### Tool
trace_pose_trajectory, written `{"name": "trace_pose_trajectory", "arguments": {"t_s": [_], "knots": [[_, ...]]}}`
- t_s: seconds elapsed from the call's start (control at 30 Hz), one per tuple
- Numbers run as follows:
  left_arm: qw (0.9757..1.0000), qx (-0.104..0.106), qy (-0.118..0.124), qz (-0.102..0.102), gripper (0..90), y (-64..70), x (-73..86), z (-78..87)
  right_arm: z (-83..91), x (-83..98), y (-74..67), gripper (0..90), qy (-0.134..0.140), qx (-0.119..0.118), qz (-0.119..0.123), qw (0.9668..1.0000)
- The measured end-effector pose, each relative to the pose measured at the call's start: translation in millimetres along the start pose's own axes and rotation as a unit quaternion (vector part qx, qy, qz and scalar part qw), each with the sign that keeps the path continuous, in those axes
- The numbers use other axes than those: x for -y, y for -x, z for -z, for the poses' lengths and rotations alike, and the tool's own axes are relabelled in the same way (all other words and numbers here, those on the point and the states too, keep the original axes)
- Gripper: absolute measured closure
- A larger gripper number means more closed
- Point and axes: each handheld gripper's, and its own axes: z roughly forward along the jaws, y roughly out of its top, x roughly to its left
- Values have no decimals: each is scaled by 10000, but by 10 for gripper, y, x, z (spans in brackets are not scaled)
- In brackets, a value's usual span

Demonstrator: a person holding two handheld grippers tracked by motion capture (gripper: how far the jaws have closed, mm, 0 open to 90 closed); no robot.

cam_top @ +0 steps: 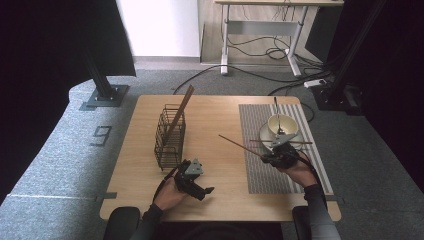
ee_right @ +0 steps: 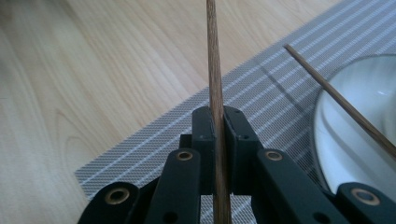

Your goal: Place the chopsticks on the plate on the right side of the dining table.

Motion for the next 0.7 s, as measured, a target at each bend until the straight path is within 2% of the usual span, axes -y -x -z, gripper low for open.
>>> {"name": "trace_pose_trajectory", "arguments": {"t_s": [0.33,0.7], "knots": [[9996,-106,-247,97,0,-16,64,-67,52,116,175,836,-67,339,-330,9989],[9987,-140,-480,83,0,-25,98,-122,116,267,370,836,-98,672,-761,9948]]}}
